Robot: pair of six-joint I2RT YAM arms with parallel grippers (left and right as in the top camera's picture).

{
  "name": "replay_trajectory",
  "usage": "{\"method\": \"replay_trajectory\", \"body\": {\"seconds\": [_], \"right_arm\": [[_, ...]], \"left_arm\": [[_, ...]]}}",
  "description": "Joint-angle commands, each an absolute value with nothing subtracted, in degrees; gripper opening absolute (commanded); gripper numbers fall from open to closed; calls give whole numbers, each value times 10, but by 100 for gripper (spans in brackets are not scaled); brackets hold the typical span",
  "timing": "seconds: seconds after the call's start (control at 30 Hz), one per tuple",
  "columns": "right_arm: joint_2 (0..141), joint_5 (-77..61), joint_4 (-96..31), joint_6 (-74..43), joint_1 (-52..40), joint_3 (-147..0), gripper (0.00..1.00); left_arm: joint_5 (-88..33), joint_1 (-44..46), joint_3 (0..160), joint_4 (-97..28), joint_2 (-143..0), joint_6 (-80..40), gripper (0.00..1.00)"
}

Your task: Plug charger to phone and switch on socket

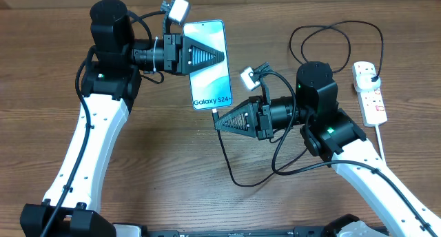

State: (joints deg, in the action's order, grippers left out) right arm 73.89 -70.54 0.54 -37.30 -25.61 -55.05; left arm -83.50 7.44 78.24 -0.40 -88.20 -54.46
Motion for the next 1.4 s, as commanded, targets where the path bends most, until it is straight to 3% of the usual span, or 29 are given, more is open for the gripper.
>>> {"method": "replay_trajectory", "body": {"seconds": [0.0,1.37], "right_arm": [[730,-708,3,-371,-254,-555,4],[730,-690,35,-373,-254,-555,4]], "left_arm": [[-825,71,789,1,-876,-527,4],[-869,84,789,-2,-876,-522,4]]}}
